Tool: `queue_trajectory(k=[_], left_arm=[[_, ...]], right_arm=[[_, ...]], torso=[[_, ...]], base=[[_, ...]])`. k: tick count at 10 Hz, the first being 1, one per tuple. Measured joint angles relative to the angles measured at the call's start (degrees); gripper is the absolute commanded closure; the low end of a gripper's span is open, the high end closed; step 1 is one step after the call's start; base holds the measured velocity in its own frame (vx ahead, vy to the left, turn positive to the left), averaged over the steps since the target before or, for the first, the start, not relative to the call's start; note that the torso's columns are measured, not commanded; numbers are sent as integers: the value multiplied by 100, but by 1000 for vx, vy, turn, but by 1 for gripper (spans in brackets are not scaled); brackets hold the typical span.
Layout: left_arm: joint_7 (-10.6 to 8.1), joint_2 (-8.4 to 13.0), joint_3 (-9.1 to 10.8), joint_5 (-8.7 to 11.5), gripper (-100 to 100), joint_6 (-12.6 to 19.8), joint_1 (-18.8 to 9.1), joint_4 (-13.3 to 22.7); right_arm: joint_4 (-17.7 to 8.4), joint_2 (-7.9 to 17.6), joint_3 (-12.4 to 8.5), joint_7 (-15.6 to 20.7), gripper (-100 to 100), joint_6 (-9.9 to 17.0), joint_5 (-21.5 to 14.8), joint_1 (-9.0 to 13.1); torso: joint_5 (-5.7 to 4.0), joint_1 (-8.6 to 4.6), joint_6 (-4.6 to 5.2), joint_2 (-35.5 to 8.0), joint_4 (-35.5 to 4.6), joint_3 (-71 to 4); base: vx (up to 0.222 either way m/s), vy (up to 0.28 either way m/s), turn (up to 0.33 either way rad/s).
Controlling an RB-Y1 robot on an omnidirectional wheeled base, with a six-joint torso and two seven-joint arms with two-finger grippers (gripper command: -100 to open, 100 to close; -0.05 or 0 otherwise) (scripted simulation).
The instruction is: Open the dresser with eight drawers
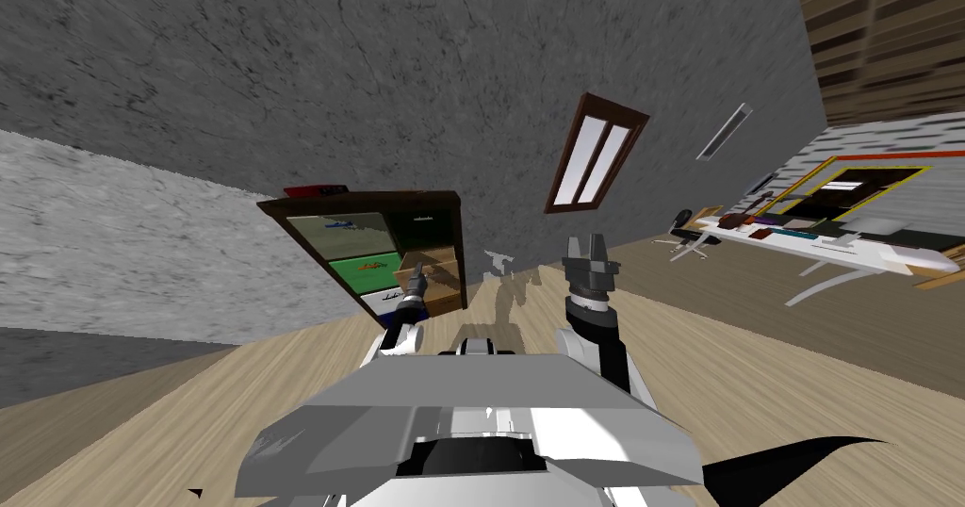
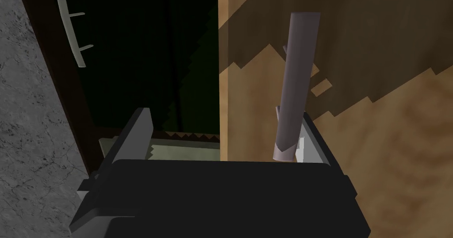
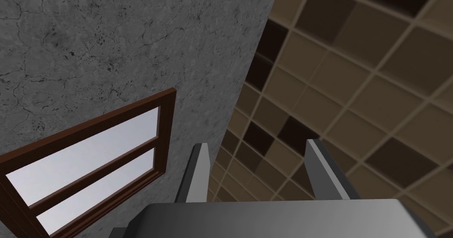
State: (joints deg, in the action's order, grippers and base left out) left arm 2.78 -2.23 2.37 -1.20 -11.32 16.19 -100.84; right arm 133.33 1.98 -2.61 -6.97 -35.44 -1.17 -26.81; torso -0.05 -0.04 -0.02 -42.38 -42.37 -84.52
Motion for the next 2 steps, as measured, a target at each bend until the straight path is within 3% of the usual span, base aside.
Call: queue_trajectory(k=[2], left_arm=[[0,0,0,0,0,6,4,6]], right_arm=[[0,0,0,0,0,0,0,0]], torso=[[3,2,1,5,5,-2]], base=[[0,0,0]])
